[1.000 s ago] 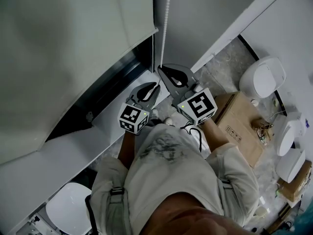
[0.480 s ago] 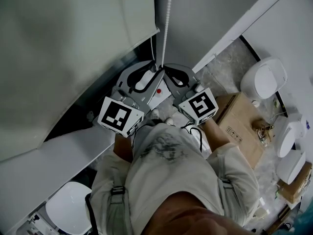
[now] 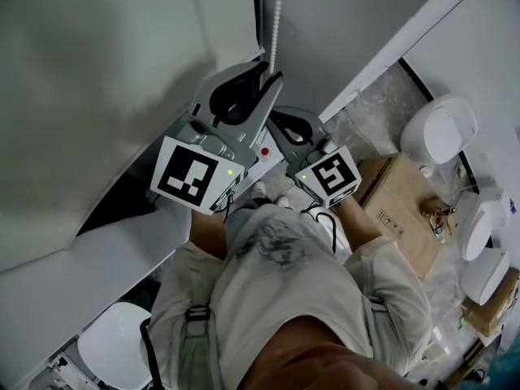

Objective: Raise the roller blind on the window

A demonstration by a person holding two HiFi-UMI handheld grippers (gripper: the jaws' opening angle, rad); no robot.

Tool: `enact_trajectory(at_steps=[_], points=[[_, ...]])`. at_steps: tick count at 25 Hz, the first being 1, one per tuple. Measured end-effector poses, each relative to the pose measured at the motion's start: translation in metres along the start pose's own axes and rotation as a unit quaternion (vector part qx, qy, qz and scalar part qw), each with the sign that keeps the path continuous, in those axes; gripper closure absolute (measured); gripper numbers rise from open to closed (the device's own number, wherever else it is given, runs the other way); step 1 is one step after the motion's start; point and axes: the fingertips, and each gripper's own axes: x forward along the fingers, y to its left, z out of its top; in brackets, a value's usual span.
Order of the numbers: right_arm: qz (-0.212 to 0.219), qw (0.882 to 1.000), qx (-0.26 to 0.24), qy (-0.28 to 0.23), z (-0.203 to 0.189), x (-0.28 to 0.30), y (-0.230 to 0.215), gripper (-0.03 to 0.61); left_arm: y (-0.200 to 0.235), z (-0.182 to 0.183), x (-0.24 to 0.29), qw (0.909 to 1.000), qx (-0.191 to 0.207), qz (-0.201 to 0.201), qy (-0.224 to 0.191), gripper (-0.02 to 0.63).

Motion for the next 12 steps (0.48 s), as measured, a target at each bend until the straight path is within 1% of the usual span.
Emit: enact_trajectory(at_steps=[1,3,4,6,8,12], points=[[0.001,1.0,-0.005,-0.003,0.001,0.0,0.0,0.568,0.0,0.001,0.001,1.0,0.001,-0.001,0.0,0.54],[0.002,1.0,-0.011,-0.008,0.002,0.001,0.0,0.568,-0.002,0.003,0.003,1.0,0.003,-0.006,0.001,0.591],[0.002,1.0,-0.011,-0.009,0.002,0.001,0.001,0.568,-0.003,0.004,0.003,1.0,0.004,-0.007,0.0,0.597],[0.002,1.0,-0.01,-0.01,0.003,0.001,0.002,0.568,-0.005,0.009,0.003,0.9999,0.006,0.002,-0.008,0.603],[0.002,1.0,-0.008,-0.01,0.003,0.001,0.002,0.568,-0.007,0.012,0.002,0.9999,-0.005,0.006,-0.012,0.603],[0.003,1.0,-0.005,-0.003,0.0,0.002,0.002,0.568,-0.006,0.003,-0.004,0.9999,-0.01,-0.001,0.003,0.604]])
